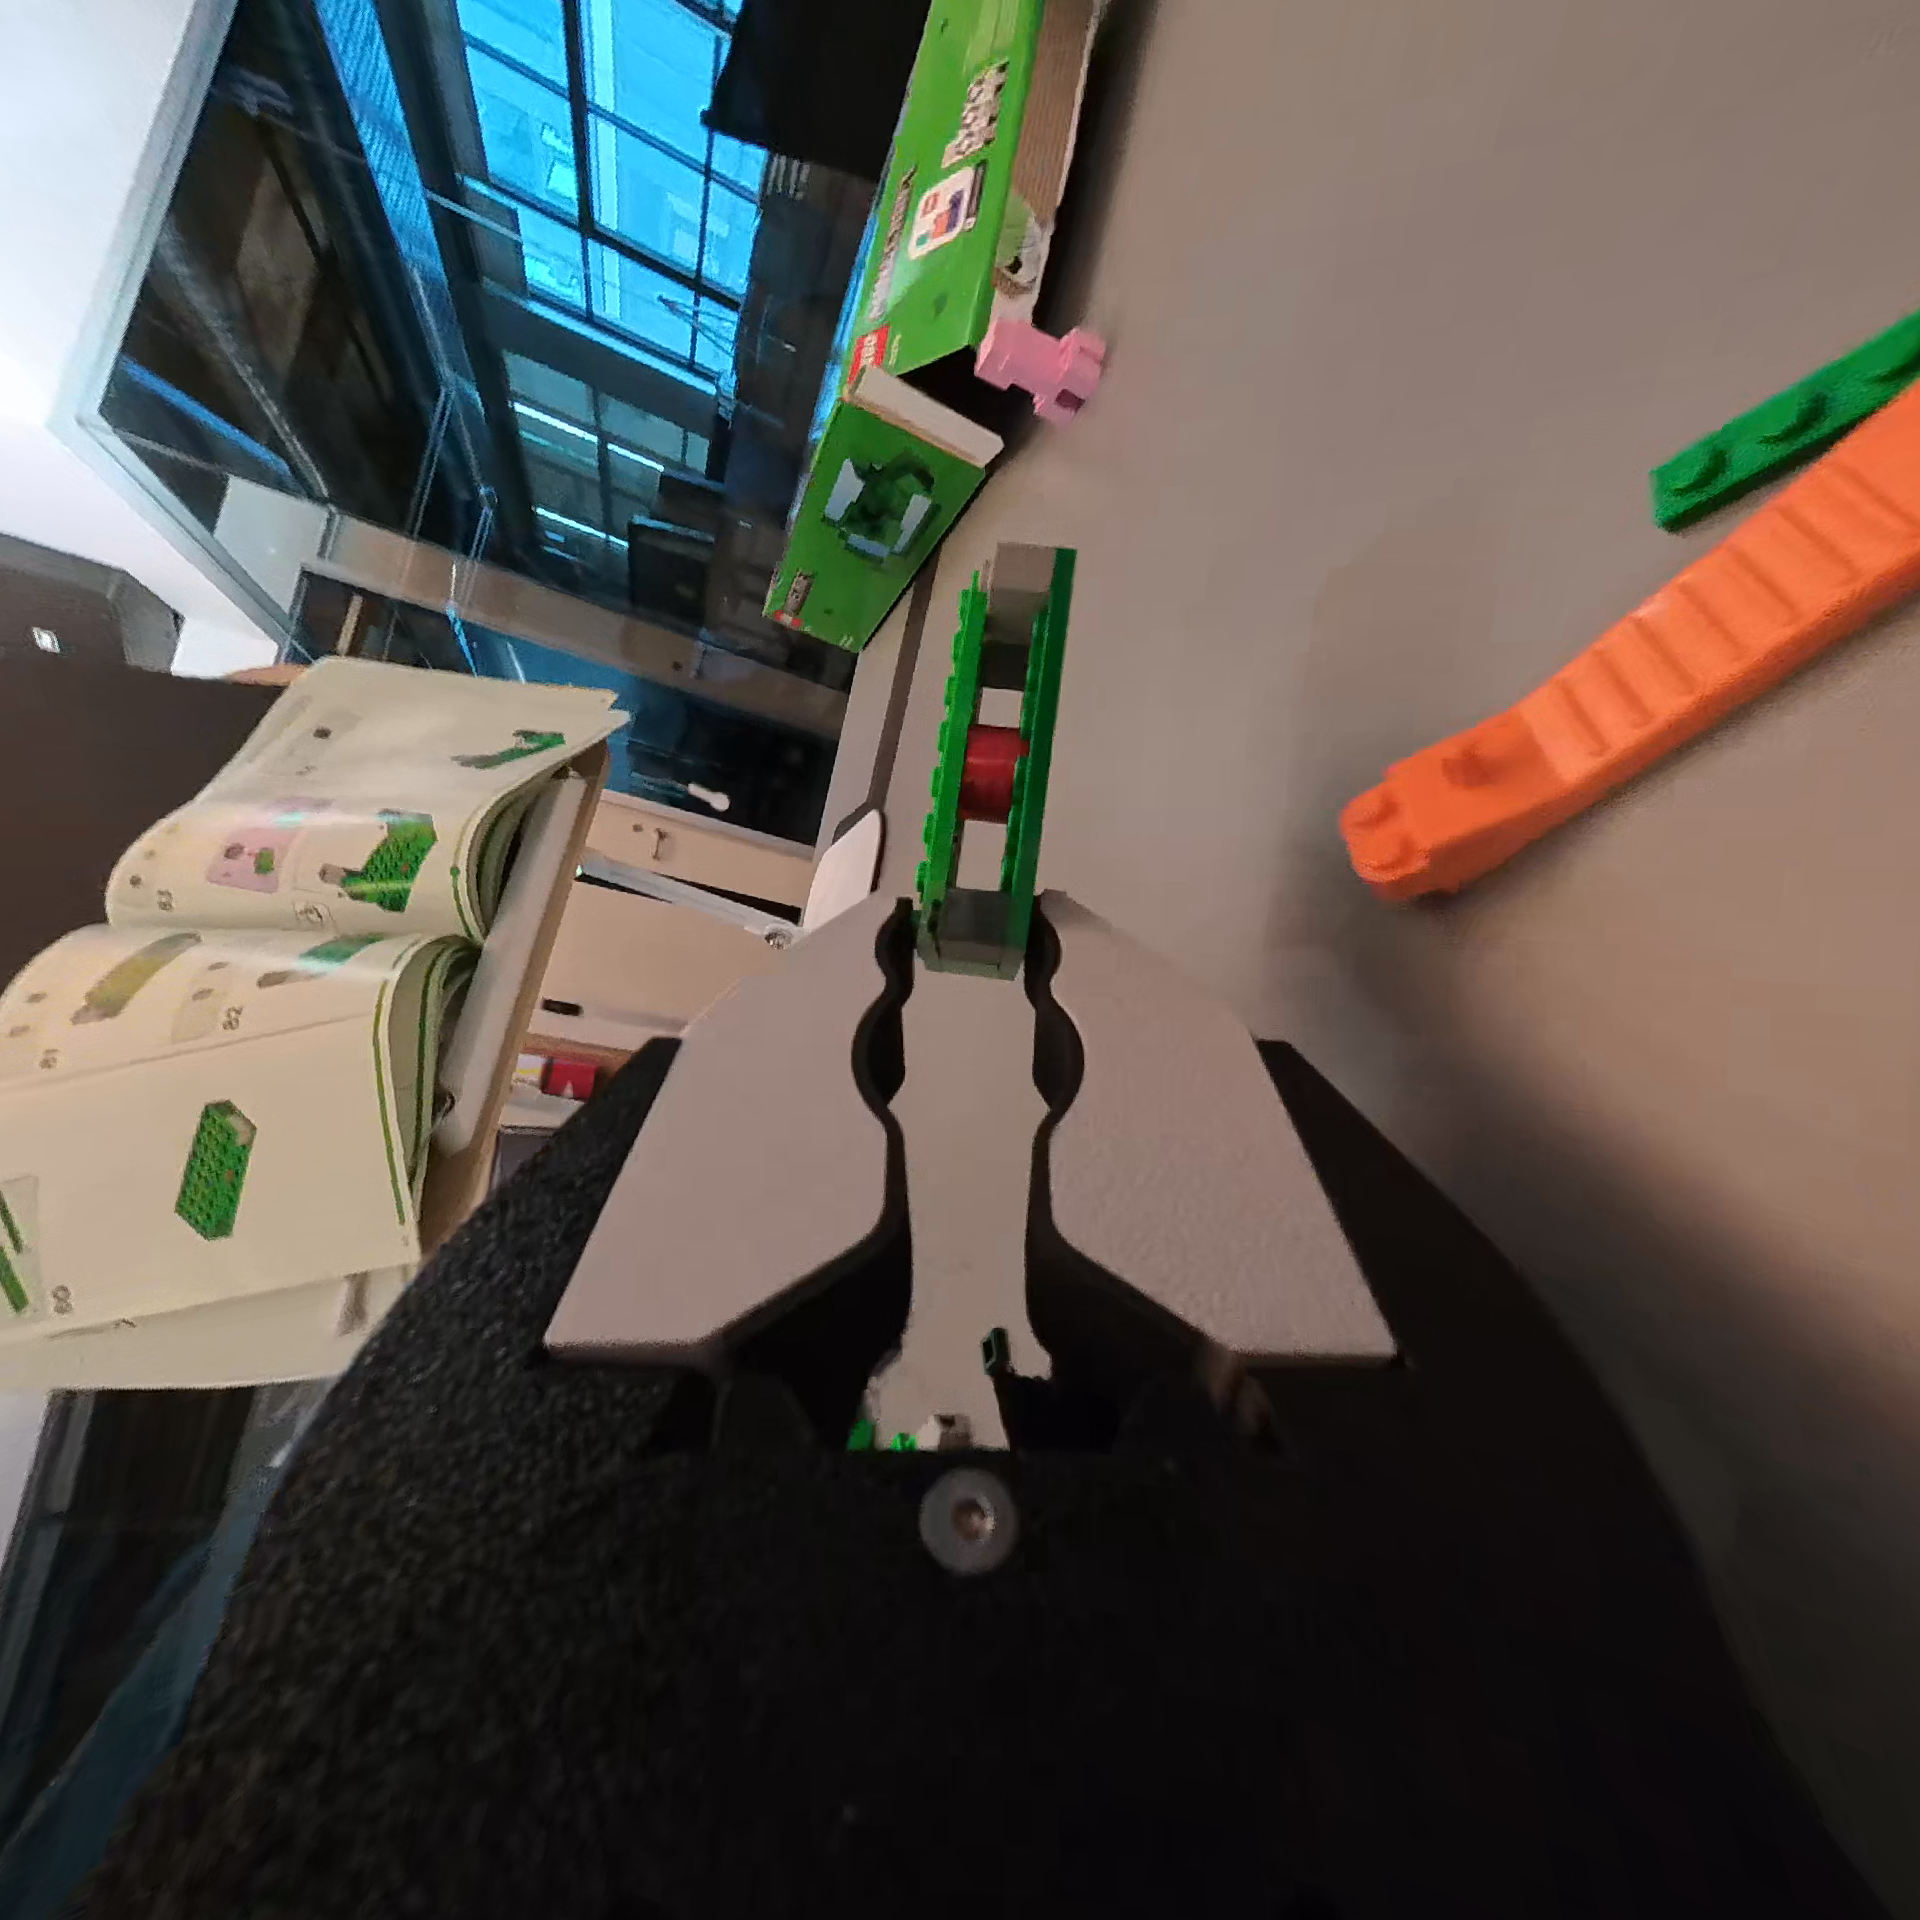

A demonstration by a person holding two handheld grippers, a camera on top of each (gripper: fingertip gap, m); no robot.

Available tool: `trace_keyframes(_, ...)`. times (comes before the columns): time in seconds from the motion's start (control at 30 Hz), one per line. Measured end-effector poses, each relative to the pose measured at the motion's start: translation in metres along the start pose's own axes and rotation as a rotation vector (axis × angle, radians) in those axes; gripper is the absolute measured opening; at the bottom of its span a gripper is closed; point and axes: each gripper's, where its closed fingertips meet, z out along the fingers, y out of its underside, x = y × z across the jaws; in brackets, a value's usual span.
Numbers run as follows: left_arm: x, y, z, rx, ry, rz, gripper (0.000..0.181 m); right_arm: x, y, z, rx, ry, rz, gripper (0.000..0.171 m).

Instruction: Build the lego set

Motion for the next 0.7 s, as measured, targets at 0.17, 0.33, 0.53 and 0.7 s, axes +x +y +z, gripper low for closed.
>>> trace_keyframes(0.17, 0.005, -0.009, -0.008, 0.022, 0.013, 0.052, 0.02, 0.003, -0.002, 0.004, -0.067, 0.073, -0.012, 0.028)
trace_keyframes(0.33, 0.012, -0.014, -0.012, 0.052, 0.059, 0.029, 0.02, 0.001, -0.001, 0.005, -0.134, 0.022, -0.024, 0.008)
trace_keyframes(0.53, 0.034, -0.024, -0.019, 0.164, 0.295, -0.09, 0.02, 0.003, 0.003, -0.012, -0.106, -0.12, -0.114, 0.008)
trace_keyframes(0.7, 0.044, -0.032, -0.027, 0.292, 0.412, -0.142, 0.02, 0.013, -0.016, -0.042, 0.038, -0.208, -0.166, 0.007)
